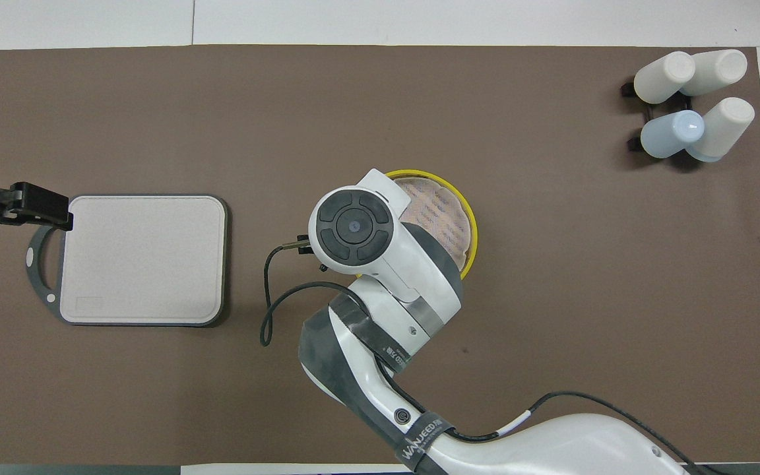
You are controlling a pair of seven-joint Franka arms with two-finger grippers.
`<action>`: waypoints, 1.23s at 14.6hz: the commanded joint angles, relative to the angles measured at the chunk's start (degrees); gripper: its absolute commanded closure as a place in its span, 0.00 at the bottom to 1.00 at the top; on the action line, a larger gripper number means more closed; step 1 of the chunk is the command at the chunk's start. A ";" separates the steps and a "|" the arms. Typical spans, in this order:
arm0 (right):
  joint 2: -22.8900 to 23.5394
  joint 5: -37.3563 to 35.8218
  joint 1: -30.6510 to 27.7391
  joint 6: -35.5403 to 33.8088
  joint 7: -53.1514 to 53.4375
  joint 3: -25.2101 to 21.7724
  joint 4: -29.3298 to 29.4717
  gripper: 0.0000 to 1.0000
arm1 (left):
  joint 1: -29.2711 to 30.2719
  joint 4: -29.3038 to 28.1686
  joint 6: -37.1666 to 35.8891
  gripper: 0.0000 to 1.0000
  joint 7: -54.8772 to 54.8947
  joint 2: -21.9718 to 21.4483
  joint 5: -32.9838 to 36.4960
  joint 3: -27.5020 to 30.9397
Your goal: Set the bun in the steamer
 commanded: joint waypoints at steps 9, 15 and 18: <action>-19.42 0.90 -23.13 -32.90 -14.80 0.45 -0.25 0.00 | 1.94 -0.31 2.54 0.00 1.36 -0.44 -0.97 -0.85; -22.86 0.73 -28.08 -33.08 -25.98 0.02 -4.04 0.00 | 1.94 -0.75 2.89 0.00 1.36 -0.53 -2.21 -0.77; -23.83 0.81 -28.61 -33.08 -25.62 -1.21 -5.63 0.00 | 1.94 -0.75 2.98 0.00 1.27 -0.53 -2.20 -0.68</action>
